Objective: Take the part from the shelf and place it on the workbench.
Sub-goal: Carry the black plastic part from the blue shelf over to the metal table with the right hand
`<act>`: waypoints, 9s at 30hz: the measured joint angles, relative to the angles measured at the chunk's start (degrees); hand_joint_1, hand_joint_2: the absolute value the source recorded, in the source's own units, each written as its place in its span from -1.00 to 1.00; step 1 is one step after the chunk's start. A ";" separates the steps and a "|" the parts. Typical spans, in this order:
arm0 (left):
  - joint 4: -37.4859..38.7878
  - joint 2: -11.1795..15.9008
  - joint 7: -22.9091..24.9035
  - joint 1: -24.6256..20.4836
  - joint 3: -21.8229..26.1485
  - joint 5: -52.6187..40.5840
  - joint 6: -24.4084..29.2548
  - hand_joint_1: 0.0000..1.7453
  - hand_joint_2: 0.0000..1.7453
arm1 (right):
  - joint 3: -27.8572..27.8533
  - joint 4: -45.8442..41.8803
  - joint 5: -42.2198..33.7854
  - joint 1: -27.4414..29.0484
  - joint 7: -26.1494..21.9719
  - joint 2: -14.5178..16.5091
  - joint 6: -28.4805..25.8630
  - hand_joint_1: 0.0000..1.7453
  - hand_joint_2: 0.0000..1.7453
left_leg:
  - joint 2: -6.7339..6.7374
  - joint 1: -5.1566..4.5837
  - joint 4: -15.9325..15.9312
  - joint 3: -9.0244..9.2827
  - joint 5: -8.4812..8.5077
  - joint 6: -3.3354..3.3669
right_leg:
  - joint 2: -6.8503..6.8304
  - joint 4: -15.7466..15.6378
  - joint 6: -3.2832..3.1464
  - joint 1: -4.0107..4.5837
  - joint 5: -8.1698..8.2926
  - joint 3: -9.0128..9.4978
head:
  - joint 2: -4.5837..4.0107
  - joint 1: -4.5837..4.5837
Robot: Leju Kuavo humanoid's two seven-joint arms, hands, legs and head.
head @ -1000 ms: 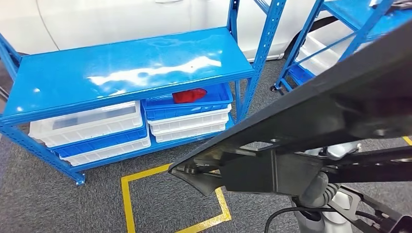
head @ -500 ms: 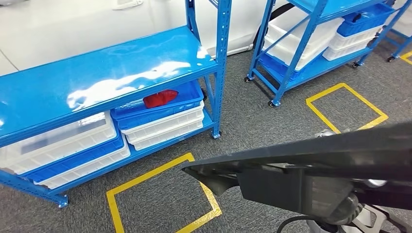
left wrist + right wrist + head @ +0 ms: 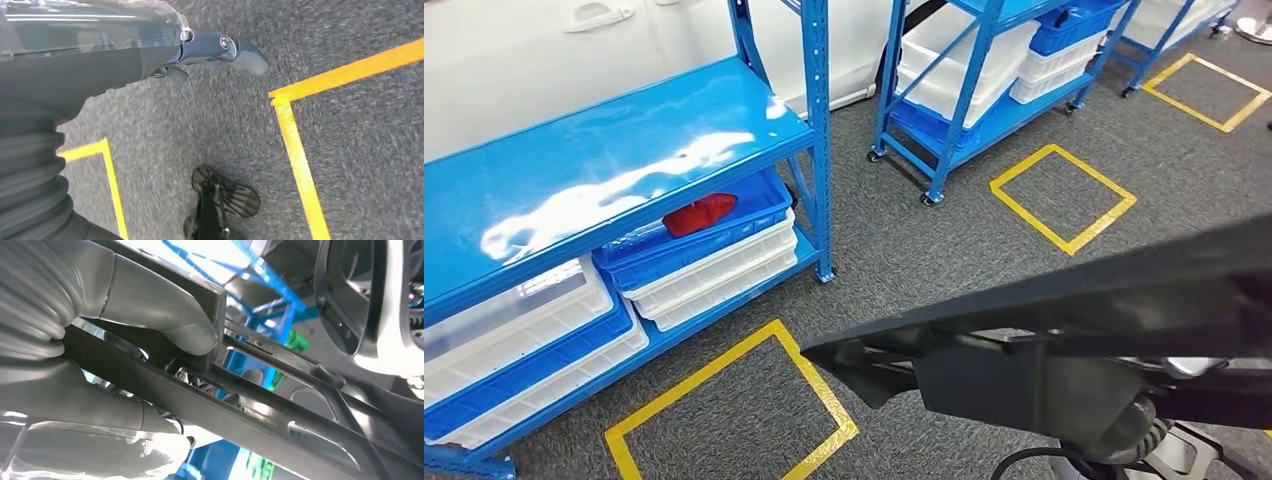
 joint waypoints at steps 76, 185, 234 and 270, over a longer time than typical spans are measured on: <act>0.02 -1.48 4.51 -0.31 1.51 0.81 2.22 -1.00 1.00 | 13.15 4.57 -0.37 -6.44 0.02 -3.71 -11.48 1.00 1.00 | 1.24 -0.34 9.19 -2.55 -6.77 -2.89 | -1.36 -12.17 -3.47 0.44 5.79 6.00 | 0.01 -0.02; 0.02 -2.52 3.44 -0.22 3.43 4.14 1.29 -1.00 1.00 | 10.68 9.42 -2.57 -8.01 0.15 -3.37 -7.15 1.00 1.00 | 1.30 -0.39 -0.05 -1.35 0.32 0.38 | -0.67 4.36 0.31 -0.28 -2.75 -1.59 | 0.00 -0.01; 0.02 -2.47 3.62 -0.40 4.44 4.55 -0.50 -1.00 1.00 | 10.68 10.02 -0.92 -7.60 0.13 -3.26 -9.18 1.00 1.00 | -0.01 -0.46 10.46 -6.60 -2.57 -2.26 | -0.70 -12.31 -2.54 -0.03 4.07 7.74 | 0.00 -0.02; 0.02 -2.04 2.64 0.18 4.27 4.22 -0.56 -1.00 1.00 | 10.79 13.28 0.63 -6.80 3.51 -3.22 -14.55 1.00 1.00 | -0.64 -1.27 2.46 -7.85 4.40 -0.36 | 0.17 -11.08 -1.37 0.59 -2.50 15.81 | -0.01 -0.01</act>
